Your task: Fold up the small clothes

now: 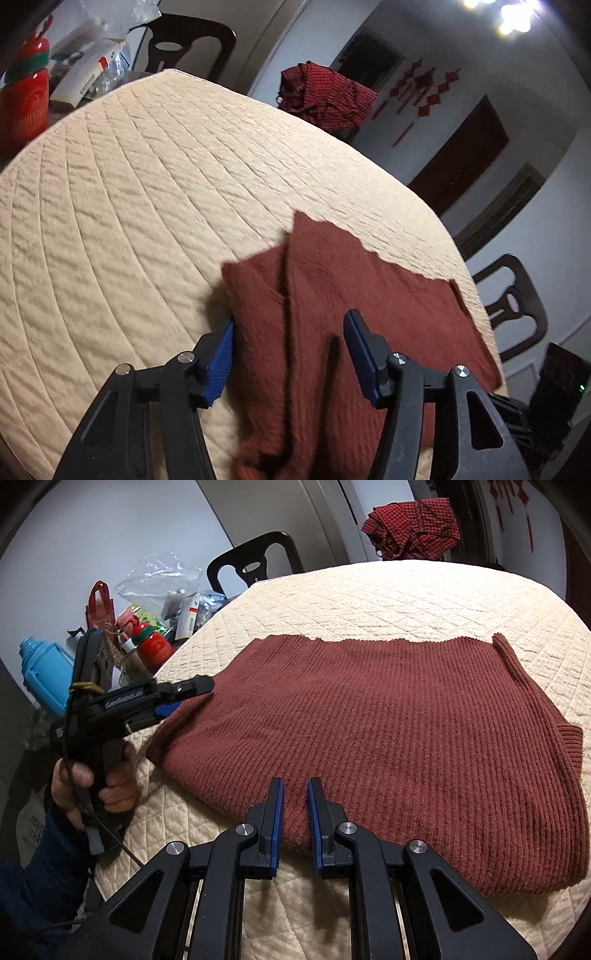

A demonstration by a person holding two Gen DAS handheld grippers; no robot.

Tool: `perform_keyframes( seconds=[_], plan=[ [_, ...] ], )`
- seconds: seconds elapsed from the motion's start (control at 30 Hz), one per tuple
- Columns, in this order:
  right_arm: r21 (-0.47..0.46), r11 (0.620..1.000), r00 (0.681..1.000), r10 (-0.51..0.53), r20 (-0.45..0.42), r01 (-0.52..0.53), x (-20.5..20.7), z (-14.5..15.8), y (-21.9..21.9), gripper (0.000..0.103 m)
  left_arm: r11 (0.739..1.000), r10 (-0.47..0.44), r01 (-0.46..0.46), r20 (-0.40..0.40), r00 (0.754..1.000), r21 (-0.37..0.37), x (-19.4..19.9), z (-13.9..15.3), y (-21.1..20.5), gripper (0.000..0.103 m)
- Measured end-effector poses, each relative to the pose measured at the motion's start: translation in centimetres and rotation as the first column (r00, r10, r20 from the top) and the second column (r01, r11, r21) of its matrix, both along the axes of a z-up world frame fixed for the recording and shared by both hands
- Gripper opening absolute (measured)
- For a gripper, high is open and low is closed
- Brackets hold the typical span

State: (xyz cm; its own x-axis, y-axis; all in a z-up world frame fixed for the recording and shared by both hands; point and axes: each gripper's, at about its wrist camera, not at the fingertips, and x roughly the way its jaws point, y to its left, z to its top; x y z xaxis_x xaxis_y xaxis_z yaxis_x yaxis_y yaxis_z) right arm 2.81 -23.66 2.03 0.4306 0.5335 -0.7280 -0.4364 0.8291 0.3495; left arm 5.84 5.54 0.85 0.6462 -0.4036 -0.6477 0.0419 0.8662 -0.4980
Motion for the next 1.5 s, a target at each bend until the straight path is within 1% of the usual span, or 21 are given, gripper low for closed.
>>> perform_keyframes(
  seconds=[0.1, 0.23, 0.3, 0.33, 0.37, 0.4, 0.47, 0.57, 0.7, 0.83, 0.93, 1.07, 1.13, 1.23, 1.3, 1.37, 1.4, 1.43, 1.47, 1.5],
  plan=[
    [0.005, 1.000, 1.000, 0.001, -0.002, -0.001, 0.1, 0.0, -0.1, 0.013, 0.999, -0.025, 0.025, -0.005, 1.000, -0.039, -1.2, -0.1, -0.1, 0.059],
    [0.008, 1.000, 1.000, 0.008, -0.003, -0.008, 0.1, -0.1, -0.2, 0.013, 0.999, -0.039, 0.039, -0.001, 0.999, -0.030, -1.5, -0.1, -0.7, 0.059],
    [0.012, 1.000, 1.000, 0.010, -0.007, -0.010, 0.2, -0.1, -0.3, 0.013, 0.998, -0.046, 0.046, -0.003, 0.999, -0.040, -1.1, -0.1, -0.9, 0.058],
    [0.013, 1.000, 1.000, 0.009, -0.008, -0.009, 0.2, 0.0, -0.4, 0.013, 0.998, -0.043, 0.043, -0.007, 0.999, -0.040, -0.9, 0.0, -0.9, 0.052],
    [0.014, 1.000, 1.000, 0.008, -0.008, -0.008, 0.2, 0.0, -0.4, 0.013, 0.998, -0.048, 0.047, -0.011, 0.999, -0.041, -0.7, 0.0, -0.9, 0.039],
    [0.016, 1.000, 1.000, 0.006, -0.008, -0.005, 0.2, 0.0, -0.5, 0.013, 0.998, -0.045, 0.044, -0.021, 0.999, -0.039, -0.5, -0.1, -0.8, 0.035],
    [0.026, 1.000, 1.000, -0.007, -0.007, 0.007, 0.1, 0.2, -0.7, 0.013, 0.999, -0.026, 0.026, -0.031, 0.999, -0.019, -0.4, -0.1, -0.7, 0.023],
    [0.067, 0.997, 0.999, -0.037, -0.001, 0.037, 0.0, 0.8, -1.8, 0.013, 0.999, -0.032, 0.032, -0.004, 0.999, -0.017, -0.8, 0.7, -0.9, 0.017],
    [0.067, 0.993, 0.995, -0.103, 0.011, 0.102, 0.2, 1.3, -4.2, 0.013, 0.997, -0.054, 0.057, 0.049, 0.997, -0.051, -1.1, 2.9, -1.6, 0.017],
    [0.082, 0.981, 0.984, -0.176, 0.013, 0.175, 0.3, 1.7, -6.9, 0.013, 0.991, -0.103, 0.111, 0.103, 0.989, -0.075, -0.7, 5.7, -3.7, 0.016],
    [0.096, 0.970, 0.974, -0.228, 0.018, 0.225, -0.1, 2.1, -8.6, 0.013, 0.981, -0.168, 0.180, 0.146, 0.975, -0.071, -0.1, 7.7, -6.3, 0.016],
    [0.112, 0.950, 0.955, -0.296, 0.029, 0.291, -0.9, 2.6, -11.1, 0.013, 0.956, -0.275, 0.289, 0.173, 0.946, -0.061, 0.7, 9.2, -11.2, 0.016],
    [0.124, 0.940, 0.946, -0.323, 0.031, 0.317, -1.3, 2.7, -12.1, 0.013, 0.938, -0.329, 0.342, 0.173, 0.928, -0.055, 1.1, 9.2, -13.9, 0.016],
    [0.136, 0.925, 0.932, -0.361, 0.032, 0.354, -1.9, 2.8, -13.5, 0.013, 0.906, -0.412, 0.421, 0.128, 0.902, -0.051, 1.5, 7.6, -18.0, 0.016],
    [0.142, 0.919, 0.927, -0.375, 0.031, 0.367, -2.2, 2.8, -14.1, 0.013, 0.882, -0.466, 0.469, 0.065, 0.882, -0.051, 2.1, 5.6, -20.5, 0.017],
    [0.148, 0.915, 0.923, -0.384, 0.028, 0.376, -2.4, 2.7, -14.5, 0.013, 0.863, -0.502, 0.501, -0.007, 0.865, -0.073, 3.0, 3.6, -21.9, 0.018],
    [0.151, 0.914, 0.923, -0.385, 0.026, 0.377, -2.5, 2.7, -14.8, 0.013, 0.863, -0.502, 0.498, -0.033, 0.864, -0.079, 3.1, 3.1, -22.0, 0.020],
    [0.157, 0.914, 0.923, -0.383, 0.025, 0.375, -2.5, 2.8, -14.8, 0.013, 0.864, -0.500, 0.495, -0.033, 0.865, -0.089, 3.1, 3.1, -21.9, 0.022],
    [0.166, 0.914, 0.925, -0.379, 0.025, 0.370, -2.6, 2.9, -14.9, 0.013, 0.862, -0.501, 0.497, -0.017, 0.865, -0.101, 3.0, 3.5, -21.6, 0.030],
    [0.183, 0.915, 0.929, -0.370, 0.023, 0.360, -2.7, 3.0, -14.9, 0.014, 0.858, -0.502, 0.500, 0.008, 0.865, -0.115, 2.5, 4.2, -21.1, 0.036]
  ],
)
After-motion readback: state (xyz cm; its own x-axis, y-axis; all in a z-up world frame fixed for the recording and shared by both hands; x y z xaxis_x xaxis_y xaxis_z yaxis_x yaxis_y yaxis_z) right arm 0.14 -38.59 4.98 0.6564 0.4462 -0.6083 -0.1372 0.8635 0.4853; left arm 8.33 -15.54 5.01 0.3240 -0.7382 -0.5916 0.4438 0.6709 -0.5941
